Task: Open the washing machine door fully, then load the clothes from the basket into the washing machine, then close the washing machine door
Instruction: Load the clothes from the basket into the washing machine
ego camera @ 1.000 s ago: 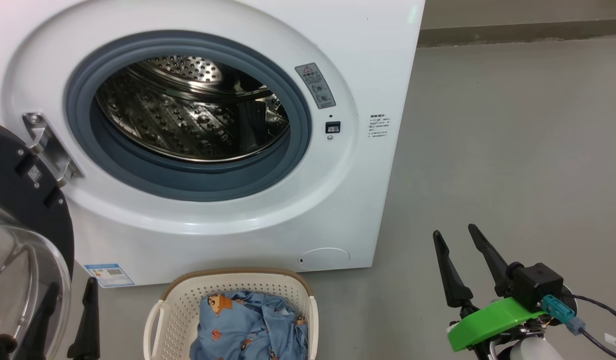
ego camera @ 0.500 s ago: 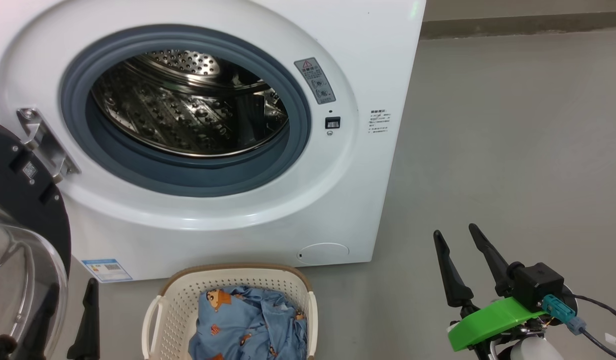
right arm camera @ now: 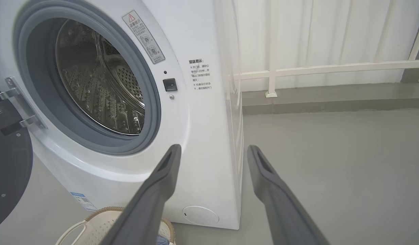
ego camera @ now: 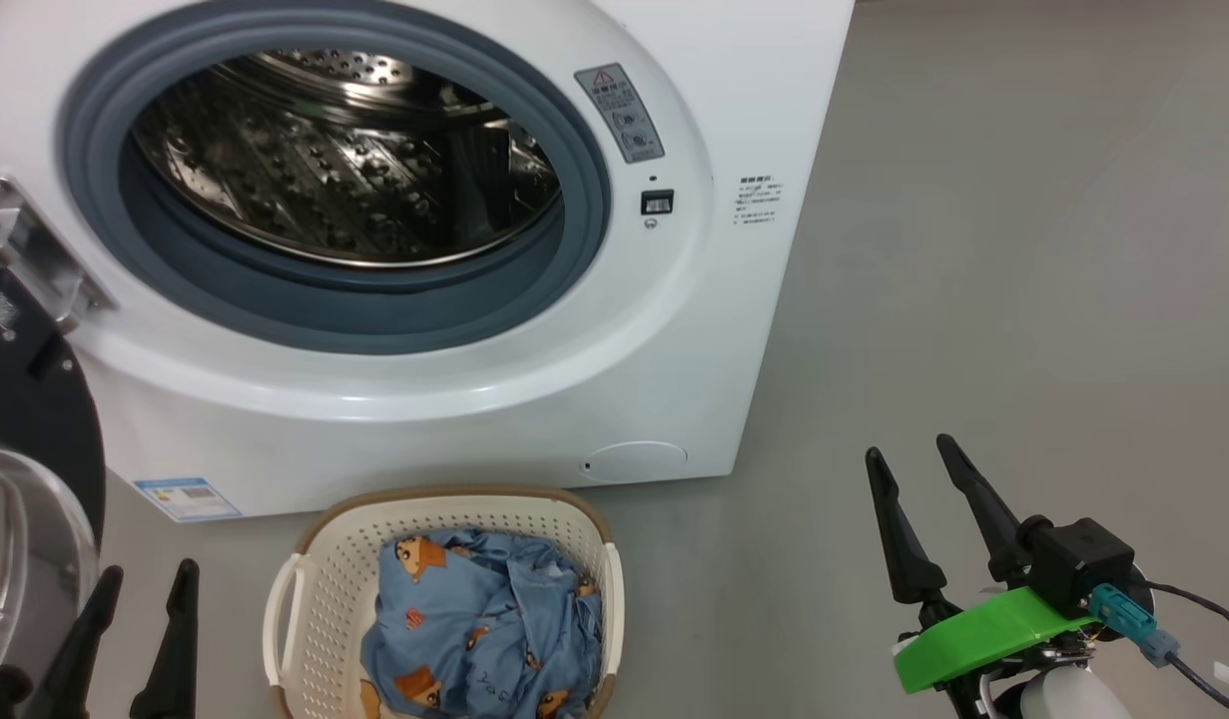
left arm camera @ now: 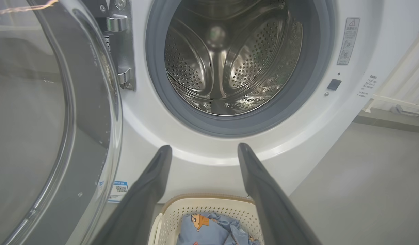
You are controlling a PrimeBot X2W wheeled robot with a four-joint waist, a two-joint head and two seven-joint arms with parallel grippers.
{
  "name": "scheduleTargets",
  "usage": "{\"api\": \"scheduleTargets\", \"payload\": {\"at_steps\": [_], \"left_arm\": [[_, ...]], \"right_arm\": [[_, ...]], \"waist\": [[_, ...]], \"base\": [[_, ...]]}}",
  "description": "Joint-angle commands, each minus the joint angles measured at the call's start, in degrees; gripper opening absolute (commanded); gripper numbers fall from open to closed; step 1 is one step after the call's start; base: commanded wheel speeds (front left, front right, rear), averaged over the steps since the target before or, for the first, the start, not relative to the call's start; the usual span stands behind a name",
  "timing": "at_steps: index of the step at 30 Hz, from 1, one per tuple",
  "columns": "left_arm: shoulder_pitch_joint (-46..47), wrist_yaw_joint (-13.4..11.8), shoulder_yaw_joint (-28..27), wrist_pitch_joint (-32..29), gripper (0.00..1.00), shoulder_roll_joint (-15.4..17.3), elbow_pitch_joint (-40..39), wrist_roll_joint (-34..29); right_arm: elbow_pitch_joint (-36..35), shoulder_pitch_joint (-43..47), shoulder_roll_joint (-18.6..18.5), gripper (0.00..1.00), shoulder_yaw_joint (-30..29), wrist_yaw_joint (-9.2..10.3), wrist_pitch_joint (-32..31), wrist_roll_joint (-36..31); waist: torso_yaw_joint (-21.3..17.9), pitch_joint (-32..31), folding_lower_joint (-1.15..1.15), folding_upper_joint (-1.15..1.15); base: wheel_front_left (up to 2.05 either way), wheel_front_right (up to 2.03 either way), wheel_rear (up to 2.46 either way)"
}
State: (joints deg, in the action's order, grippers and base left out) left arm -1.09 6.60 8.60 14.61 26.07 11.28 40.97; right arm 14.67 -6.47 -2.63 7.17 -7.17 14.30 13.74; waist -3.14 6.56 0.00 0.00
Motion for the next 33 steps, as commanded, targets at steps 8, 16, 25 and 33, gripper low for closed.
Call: {"api": "scheduleTargets", "payload": {"at_steps": [8, 16, 25, 33], "left_arm": [[3.86, 0.72, -1.02, 0.22, 1.00, 3.86, -0.21, 1.79], [4.83, 0.87, 0.95, 0.34, 1.00, 6.71, -0.78, 3.79], [6.19, 0.88, 3.66, 0.38, 1.00, 10.26, -2.58, 6.79], [8.66, 0.88, 7.61, 0.38, 1.00, 12.74, -2.03, 8.56]], "right_arm": [[-2.85, -0.88, -0.25, 1.00, 1.24, -0.32, 0.70, 0.28], [-5.25, -0.52, -0.25, 1.00, 1.38, -0.32, 0.70, 0.48], [-7.55, -0.57, -0.25, 1.00, 1.78, -0.32, 0.70, 0.83], [-9.35, -0.86, -0.25, 1.00, 2.58, -0.32, 0.70, 1.24]], "waist": [[-1.51, 4.17, 0.00, 0.00], [-2.25, 8.97, 0.00, 0.00], [-2.96, 14.15, 0.00, 0.00], [-4.03, 18.49, 0.00, 0.00]], "base": [[0.00, 0.00, 0.00], [0.00, 0.00, 0.00], [0.00, 0.00, 0.00], [0.00, 0.00, 0.00]]}}
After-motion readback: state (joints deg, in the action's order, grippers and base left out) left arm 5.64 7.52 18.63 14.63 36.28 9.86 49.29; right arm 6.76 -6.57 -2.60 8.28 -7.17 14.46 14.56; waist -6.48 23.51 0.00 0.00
